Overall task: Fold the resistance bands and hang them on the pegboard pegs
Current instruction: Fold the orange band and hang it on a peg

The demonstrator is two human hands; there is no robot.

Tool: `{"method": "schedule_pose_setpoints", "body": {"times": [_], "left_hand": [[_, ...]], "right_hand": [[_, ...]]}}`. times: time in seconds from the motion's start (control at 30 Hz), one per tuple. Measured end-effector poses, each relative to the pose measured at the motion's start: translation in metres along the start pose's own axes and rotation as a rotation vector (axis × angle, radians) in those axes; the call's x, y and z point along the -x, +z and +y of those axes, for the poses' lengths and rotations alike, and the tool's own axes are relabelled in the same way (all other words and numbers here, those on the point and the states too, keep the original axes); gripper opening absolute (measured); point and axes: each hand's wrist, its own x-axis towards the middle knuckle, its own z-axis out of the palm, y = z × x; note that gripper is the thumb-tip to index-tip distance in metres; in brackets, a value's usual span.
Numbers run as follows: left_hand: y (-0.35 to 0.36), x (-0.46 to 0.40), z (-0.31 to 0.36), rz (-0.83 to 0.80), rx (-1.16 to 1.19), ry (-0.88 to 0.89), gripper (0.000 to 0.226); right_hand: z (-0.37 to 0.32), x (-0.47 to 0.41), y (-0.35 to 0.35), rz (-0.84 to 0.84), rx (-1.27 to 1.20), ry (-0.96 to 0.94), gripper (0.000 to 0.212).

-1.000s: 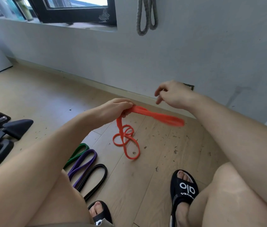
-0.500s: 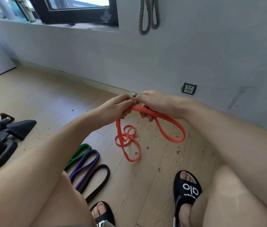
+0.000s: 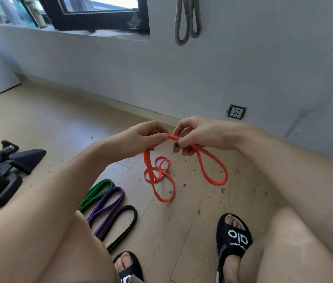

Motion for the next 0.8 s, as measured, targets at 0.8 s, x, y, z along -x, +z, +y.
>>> {"method": "schedule_pose_setpoints", "body": {"times": [0.8], "left_hand": [[-0.0026, -0.0079, -0.0086, 0.090, -0.101, 0.118, 0.003]], "right_hand": [[0.0004, -0.0042, 0.0057, 0.098, 0.167, -0.031, 0.036]]}}
